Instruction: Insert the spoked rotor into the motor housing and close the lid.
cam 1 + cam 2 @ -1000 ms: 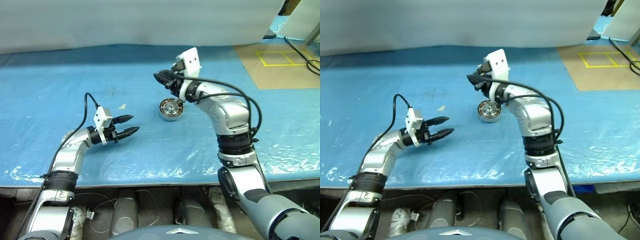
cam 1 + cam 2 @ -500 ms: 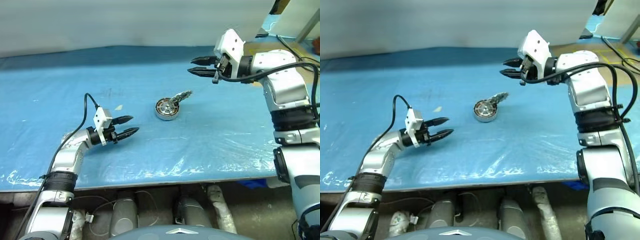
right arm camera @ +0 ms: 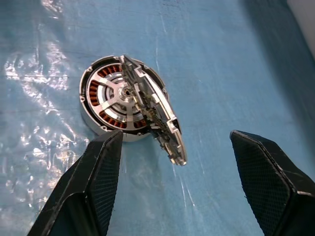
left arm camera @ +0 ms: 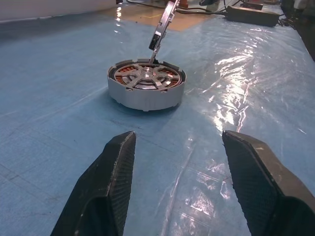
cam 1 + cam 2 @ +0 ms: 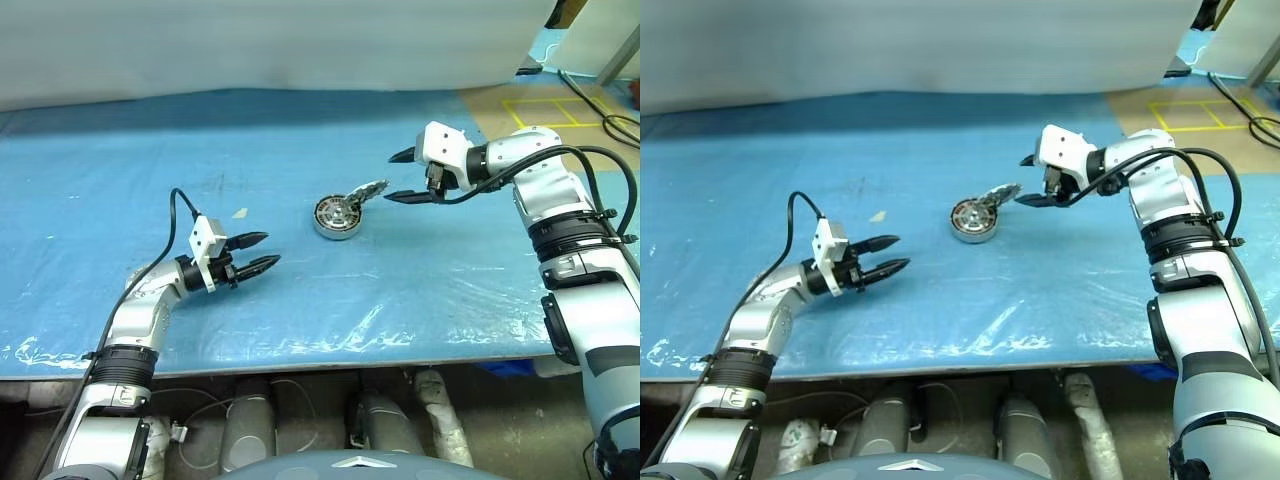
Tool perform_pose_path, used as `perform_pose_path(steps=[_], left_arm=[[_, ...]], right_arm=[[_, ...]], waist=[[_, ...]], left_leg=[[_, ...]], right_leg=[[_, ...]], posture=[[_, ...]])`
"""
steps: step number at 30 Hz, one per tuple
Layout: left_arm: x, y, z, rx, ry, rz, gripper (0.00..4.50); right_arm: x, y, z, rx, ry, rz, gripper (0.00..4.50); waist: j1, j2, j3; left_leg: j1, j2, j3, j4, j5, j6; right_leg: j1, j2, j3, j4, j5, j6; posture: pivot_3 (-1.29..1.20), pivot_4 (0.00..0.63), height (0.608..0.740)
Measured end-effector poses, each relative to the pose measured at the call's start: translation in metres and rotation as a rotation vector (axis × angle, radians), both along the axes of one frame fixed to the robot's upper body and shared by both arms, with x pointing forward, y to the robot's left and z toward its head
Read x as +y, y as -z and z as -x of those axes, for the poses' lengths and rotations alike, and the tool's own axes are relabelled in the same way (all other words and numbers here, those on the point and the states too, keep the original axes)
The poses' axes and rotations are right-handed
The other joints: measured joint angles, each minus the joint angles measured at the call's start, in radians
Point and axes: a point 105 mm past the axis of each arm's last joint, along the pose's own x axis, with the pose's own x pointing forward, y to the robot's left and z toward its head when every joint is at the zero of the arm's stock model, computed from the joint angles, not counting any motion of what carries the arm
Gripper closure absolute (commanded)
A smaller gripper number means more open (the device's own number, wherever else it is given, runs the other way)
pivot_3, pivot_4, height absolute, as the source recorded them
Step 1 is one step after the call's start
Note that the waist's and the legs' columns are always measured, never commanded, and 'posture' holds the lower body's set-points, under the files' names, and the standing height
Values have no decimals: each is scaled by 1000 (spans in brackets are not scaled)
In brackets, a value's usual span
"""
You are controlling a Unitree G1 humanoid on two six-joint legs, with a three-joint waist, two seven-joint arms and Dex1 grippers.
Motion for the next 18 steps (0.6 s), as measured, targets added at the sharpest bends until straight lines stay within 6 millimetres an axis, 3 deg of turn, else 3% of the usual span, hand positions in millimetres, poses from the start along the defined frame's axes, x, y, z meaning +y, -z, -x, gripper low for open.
perform_pose_path(steps=[8,12,15,18], left_arm=[[-1,-3,-1,-8,5,1,1503],[-1,-2,-1,-7,4,1,1503],[-2,-2,-1,-6,4,3,1503],[-2,0,0,-1,2,5,1503]], right_arm=[[23,22,-1,-33,-105,137,870],[26,22,-7,-85,-123,214,870],[27,22,-12,-115,-134,246,1449],[26,20,-15,-142,-141,282,2435]], waist=[[0,0,0],[0,0,0],[-1,0,0],[-1,0,0]], left_leg=[[0,0,0,1,1,1],[0,0,0,1,1,1],[0,0,0,1,1,1],[0,0,0,1,1,1]], right_leg=[[0,0,0,0,0,-1],[0,0,0,0,0,-1],[0,0,0,0,0,-1],[0,0,0,0,0,-1]], posture=[[0,150,740],[0,150,740],[0,150,740],[0,150,740]])
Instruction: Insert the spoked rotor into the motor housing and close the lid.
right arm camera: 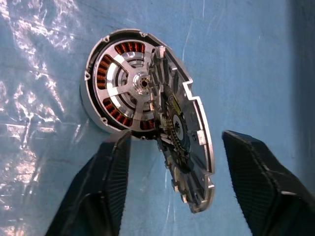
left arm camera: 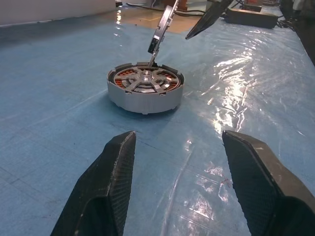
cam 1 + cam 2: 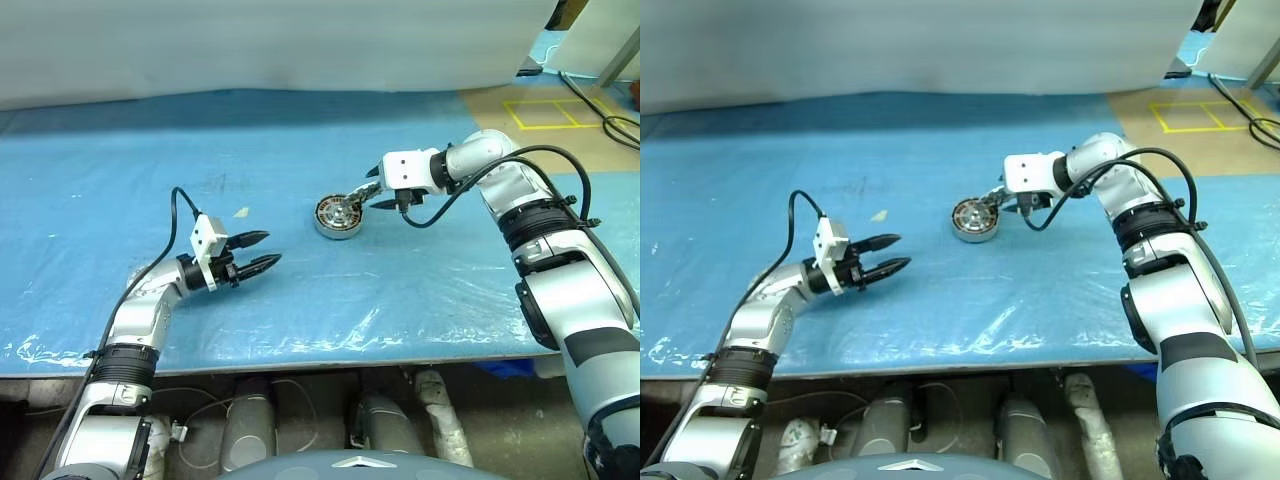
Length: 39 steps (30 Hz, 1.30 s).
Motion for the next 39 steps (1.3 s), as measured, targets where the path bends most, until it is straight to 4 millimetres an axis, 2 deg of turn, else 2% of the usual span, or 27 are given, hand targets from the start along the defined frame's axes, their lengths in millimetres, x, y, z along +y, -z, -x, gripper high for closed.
perform_pose_path(steps=[4,10,17,21,28,30,34,39], left_arm=[[-1,3,1,7,-5,6,1503],[-3,4,1,10,-4,11,1503],[-3,4,2,9,-2,11,1503],[-3,5,0,11,-3,12,1503],[-5,8,-1,15,2,9,1503],[-7,7,-2,11,10,6,1503],[-9,7,-1,9,17,2,1503],[-7,8,-1,12,13,-2,1503]], right_arm=[[5,-1,-3,-12,-10,5,3831],[24,-11,-8,147,75,-147,3831],[18,-22,-24,362,411,-355,3831],[13,-18,-23,419,487,-366,3831],[1,5,-4,413,430,-210,3831],[4,5,-4,440,463,-236,3831],[15,-9,-17,479,651,-387,3831],[24,-15,-11,589,751,-495,3831]], waist=[[-1,0,0],[-3,1,1],[1,3,2],[1,3,2],[1,3,2],[-4,3,2],[-4,6,3],[2,6,3]], left_leg=[[0,0,0,0,0,0],[0,1,0,0,0,0],[0,1,0,0,0,0],[0,1,0,0,0,0],[0,0,0,0,0,0],[2,1,0,0,0,0],[3,1,0,0,-2,-4],[1,0,1,-1,-1,-4]], right_leg=[[0,0,0,0,0,0],[0,0,0,1,0,0],[0,0,0,0,0,0],[-1,0,0,0,0,0],[0,0,0,1,0,0],[0,0,1,2,0,0],[-1,1,2,4,0,0],[-1,1,2,2,0,0]], posture=[[0,150,740],[0,150,740],[0,150,740],[0,150,740],[0,150,740],[0,150,740],[0,150,740],[0,150,740]])
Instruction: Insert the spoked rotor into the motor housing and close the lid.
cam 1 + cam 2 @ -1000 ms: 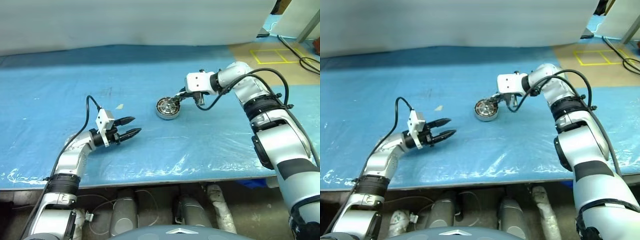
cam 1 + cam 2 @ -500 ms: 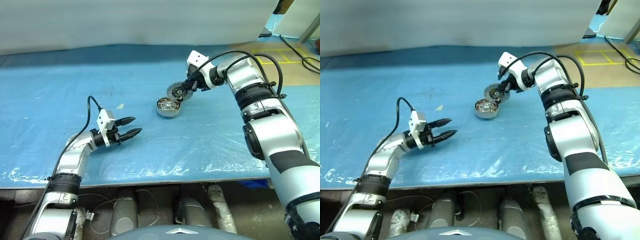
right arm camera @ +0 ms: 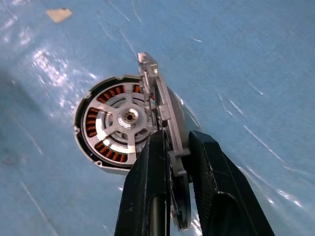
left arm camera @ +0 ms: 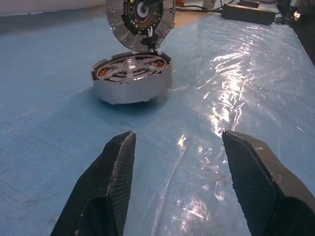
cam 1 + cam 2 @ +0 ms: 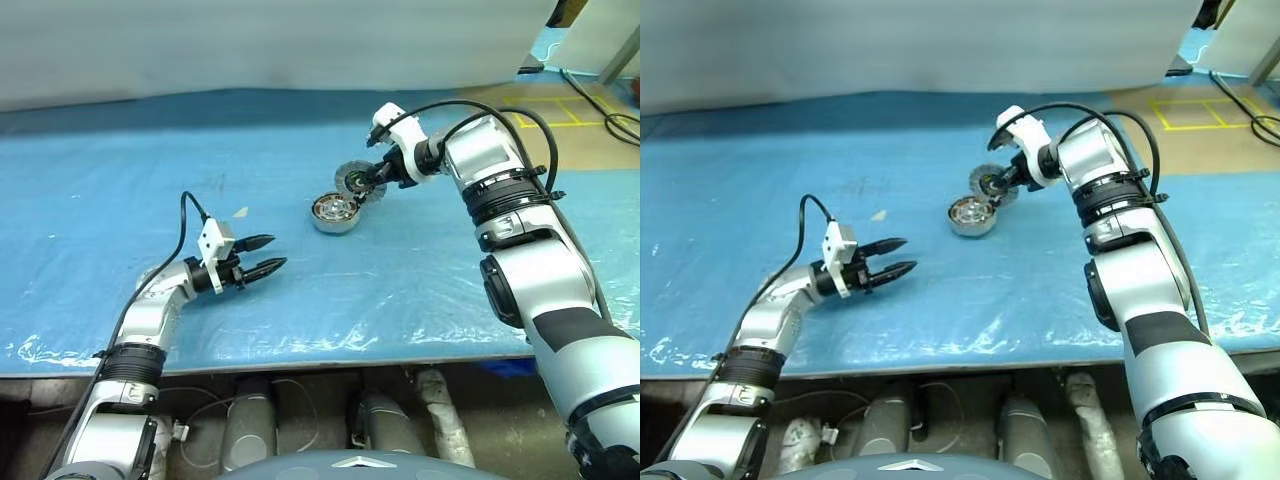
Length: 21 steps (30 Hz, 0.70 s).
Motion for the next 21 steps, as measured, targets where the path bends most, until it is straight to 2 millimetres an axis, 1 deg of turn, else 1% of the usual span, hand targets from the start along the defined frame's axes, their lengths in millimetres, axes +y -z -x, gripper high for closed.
perform_pose_path(steps=[2,5,6,8,12,14,17,19,21], left_arm=[[0,0,0,0,0,0,1503],[0,0,0,-4,0,0,1503],[0,0,0,-6,0,-1,1503],[0,0,0,-6,-1,-1,1503],[1,3,0,4,-6,0,1503],[1,3,0,6,-7,1,1503],[0,4,0,8,-5,3,1503],[-1,4,0,7,-3,4,1503],[-1,4,0,7,-3,4,1503]], right_arm=[[3,-1,2,33,34,-35,3831],[2,-5,4,63,85,-71,4376],[2,-6,5,67,89,-83,4464],[3,-10,5,51,95,-84,4464],[-1,-15,8,31,108,-78,4464],[-3,-13,11,28,105,-66,4464],[-7,-9,14,16,90,-35,4464],[-12,-9,15,-58,32,32,4464],[-19,-5,21,-137,-73,123,4464]], waist=[[1,0,0],[2,0,0],[2,0,0],[3,0,0],[6,0,0],[8,0,0],[9,0,0],[13,0,0],[23,0,0]], left_leg=[[0,0,0,-1,1,-1],[0,0,0,-2,2,-4],[0,0,0,-2,2,-4],[0,0,0,-3,2,-4],[0,-1,0,-4,2,-4],[0,-1,0,-5,2,-5],[0,-1,0,-5,2,-5],[0,-1,0,-5,2,-5],[0,-1,0,-5,2,-5]], right_leg=[[0,0,0,0,0,0],[0,0,-1,0,0,0],[0,0,-1,0,0,0],[0,0,-1,-1,0,0],[0,0,-1,-3,0,1],[0,0,-1,-3,2,4],[-1,0,-1,-3,3,5],[-1,0,-1,-3,3,5],[0,0,-1,-3,3,5]], posture=[[0,150,740],[0,150,740],[0,150,740],[0,150,740],[0,150,740],[0,150,740],[0,150,740],[0,150,740],[0,150,740]])
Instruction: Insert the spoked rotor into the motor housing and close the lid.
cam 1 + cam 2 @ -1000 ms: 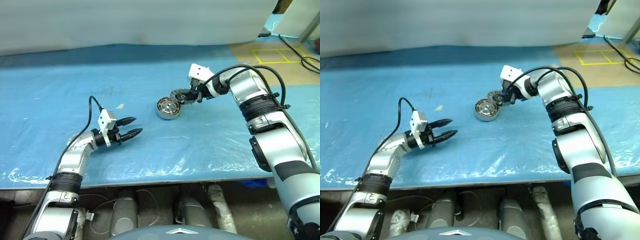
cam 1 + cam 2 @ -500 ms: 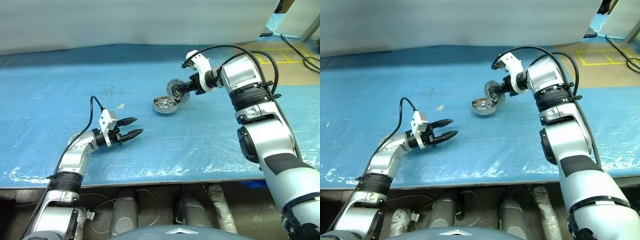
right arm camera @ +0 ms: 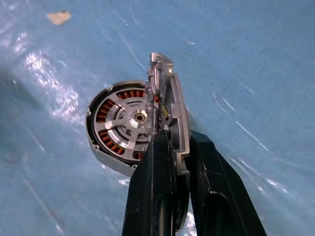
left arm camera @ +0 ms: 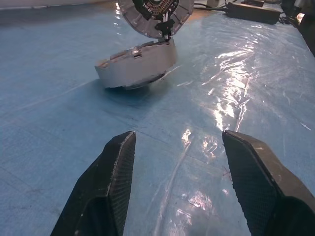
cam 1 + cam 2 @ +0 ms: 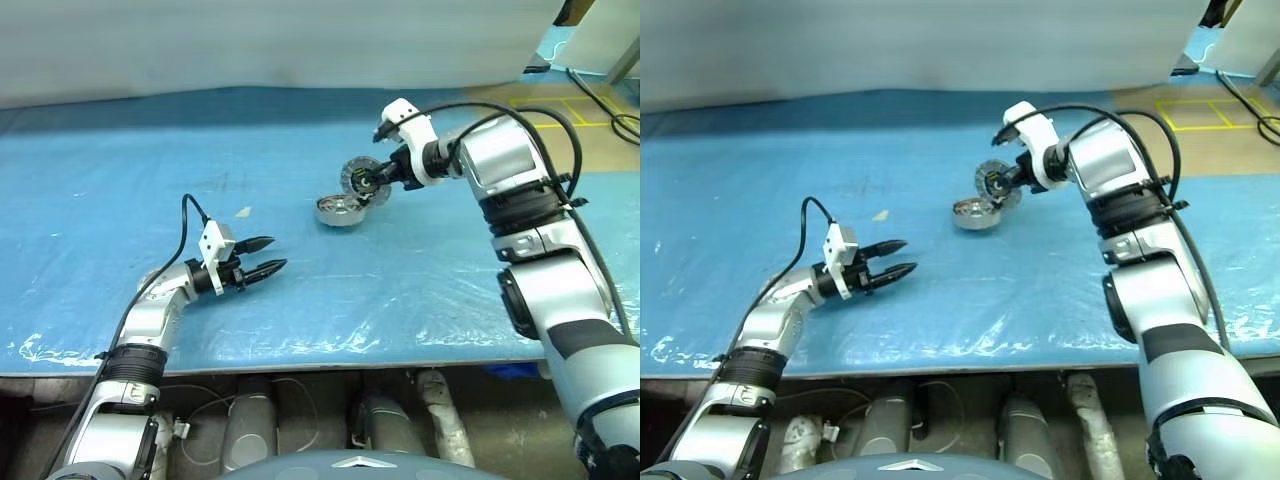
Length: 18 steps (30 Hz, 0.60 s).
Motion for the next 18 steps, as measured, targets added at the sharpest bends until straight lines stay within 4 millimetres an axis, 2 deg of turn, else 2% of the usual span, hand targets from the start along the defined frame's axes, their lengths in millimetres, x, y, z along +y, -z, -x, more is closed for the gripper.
perform_pose_path(steps=[3,5,7,14,18], left_arm=[[1,1,0,3,-4,-2,1503],[1,1,0,4,-4,-2,1503],[1,1,0,2,-3,-2,1503],[1,2,-1,3,-4,-5,1503],[1,2,-1,3,-4,-6,1503]], right_arm=[[-6,11,11,-67,-167,123,4464],[-6,15,14,-74,-213,147,4464],[-8,17,9,-60,-161,129,4464],[-31,16,-25,-64,218,56,4464],[-41,19,-26,-106,296,86,4464]], waist=[[4,0,0],[2,0,0],[-4,0,0],[-5,0,0],[4,0,0]], left_leg=[[0,0,0,1,0,0],[0,0,0,1,0,0],[2,0,0,2,0,0],[2,0,0,5,0,0],[2,0,0,5,0,0]], right_leg=[[0,0,0,0,0,1],[0,0,0,1,0,1],[1,0,1,1,-1,-2],[2,0,1,2,-2,-4],[3,0,1,1,-2,-4]], posture=[[0,150,740],[0,150,740],[0,150,740],[0,150,740],[0,150,740]])
